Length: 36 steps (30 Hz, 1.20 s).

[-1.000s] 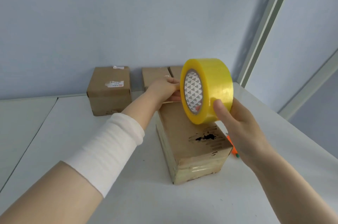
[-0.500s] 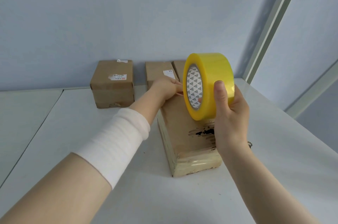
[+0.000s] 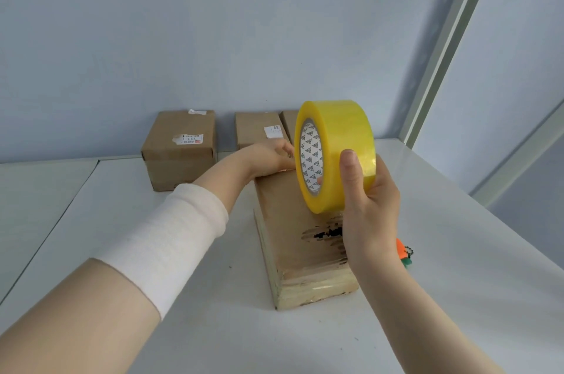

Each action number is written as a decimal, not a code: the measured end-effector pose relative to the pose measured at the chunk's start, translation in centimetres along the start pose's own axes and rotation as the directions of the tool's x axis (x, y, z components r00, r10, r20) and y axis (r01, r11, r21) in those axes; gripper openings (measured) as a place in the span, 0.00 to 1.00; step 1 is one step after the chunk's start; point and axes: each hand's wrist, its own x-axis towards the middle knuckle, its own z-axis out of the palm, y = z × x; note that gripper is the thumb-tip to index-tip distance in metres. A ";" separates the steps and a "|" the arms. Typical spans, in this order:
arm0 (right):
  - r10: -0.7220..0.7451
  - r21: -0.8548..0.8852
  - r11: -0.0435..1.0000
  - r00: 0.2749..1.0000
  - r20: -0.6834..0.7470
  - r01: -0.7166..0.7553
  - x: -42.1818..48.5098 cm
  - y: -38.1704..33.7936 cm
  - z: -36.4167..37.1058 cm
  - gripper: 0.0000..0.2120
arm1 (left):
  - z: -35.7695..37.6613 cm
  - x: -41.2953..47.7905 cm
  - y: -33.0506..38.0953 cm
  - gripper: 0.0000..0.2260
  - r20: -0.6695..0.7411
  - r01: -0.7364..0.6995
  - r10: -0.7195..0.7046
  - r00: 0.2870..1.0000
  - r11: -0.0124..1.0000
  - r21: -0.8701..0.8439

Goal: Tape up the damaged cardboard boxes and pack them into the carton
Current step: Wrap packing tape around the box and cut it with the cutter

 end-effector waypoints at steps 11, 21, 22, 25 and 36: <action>-0.044 0.015 0.999 0.998 0.035 0.043 -0.2 0.0 -0.2 0.18 | -0.4 -0.7 0.1 0.16 0.132 0.136 -0.140 0.981 0.990 0.042; -0.019 0.024 1.000 0.995 0.097 0.017 0.0 0.3 -0.3 0.20 | 0.0 0.1 0.3 0.12 0.047 0.009 -0.007 0.999 1.000 -0.029; -0.011 0.007 1.000 0.990 0.138 0.011 0.1 0.2 -0.6 0.21 | 0.1 0.1 0.3 0.12 0.041 0.009 -0.009 0.999 1.000 -0.002; 0.016 -0.105 0.994 0.922 0.387 0.027 0.5 0.0 -2.5 0.17 | 0.6 0.4 0.1 0.12 0.024 -0.019 0.017 1.000 0.998 0.059; -0.092 -0.009 0.994 0.872 0.480 0.110 1.2 0.5 -4.4 0.09 | 1.3 -0.1 1.0 0.17 -0.161 -0.042 0.090 0.983 0.958 0.283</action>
